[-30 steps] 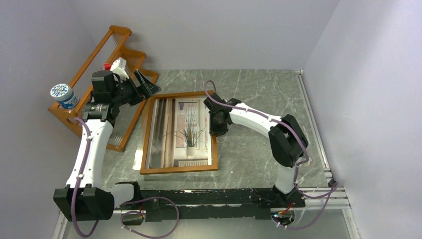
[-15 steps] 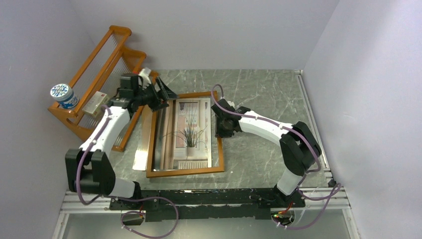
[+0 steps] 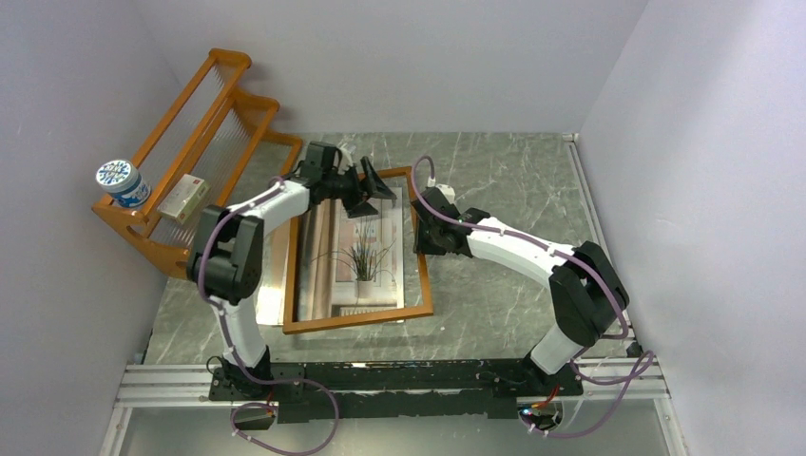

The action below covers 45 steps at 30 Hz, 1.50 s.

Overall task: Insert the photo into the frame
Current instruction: Turn over the photo frame at the center of the board.

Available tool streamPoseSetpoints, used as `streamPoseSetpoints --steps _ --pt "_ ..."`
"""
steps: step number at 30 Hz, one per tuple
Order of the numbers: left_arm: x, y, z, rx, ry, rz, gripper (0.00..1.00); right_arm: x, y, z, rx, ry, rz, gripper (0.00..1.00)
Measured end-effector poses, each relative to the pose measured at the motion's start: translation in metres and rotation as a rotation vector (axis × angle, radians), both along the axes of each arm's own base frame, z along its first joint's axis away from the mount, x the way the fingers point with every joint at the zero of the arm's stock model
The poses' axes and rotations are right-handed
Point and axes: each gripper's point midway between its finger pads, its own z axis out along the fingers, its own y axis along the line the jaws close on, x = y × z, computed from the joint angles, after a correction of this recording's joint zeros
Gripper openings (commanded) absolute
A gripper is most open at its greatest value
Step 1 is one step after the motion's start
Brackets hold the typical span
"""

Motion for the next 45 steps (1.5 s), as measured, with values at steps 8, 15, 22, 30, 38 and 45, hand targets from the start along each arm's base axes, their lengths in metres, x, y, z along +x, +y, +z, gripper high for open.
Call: streamPoseSetpoints --steps 8,15,22,30,38,45 --pt "0.017 -0.053 -0.036 0.016 0.033 -0.056 0.89 -0.002 -0.002 -0.01 0.0 0.0 0.001 0.15" --pt "0.012 -0.074 -0.067 0.063 0.093 -0.083 0.74 -0.005 -0.003 -0.011 0.016 -0.004 0.006 0.15" --pt "0.005 -0.081 -0.078 0.066 0.116 -0.109 0.56 -0.011 -0.006 -0.009 0.04 -0.011 0.019 0.17" --pt "0.006 -0.087 -0.066 0.021 0.1 -0.143 0.21 -0.017 -0.004 -0.006 0.069 -0.013 0.057 0.2" --pt "0.005 -0.093 -0.055 0.0 0.098 -0.165 0.03 -0.018 -0.002 -0.001 0.102 -0.009 0.055 0.58" --pt "-0.001 -0.087 -0.058 0.028 0.135 -0.16 0.03 -0.004 -0.013 0.049 0.242 -0.096 0.025 0.87"
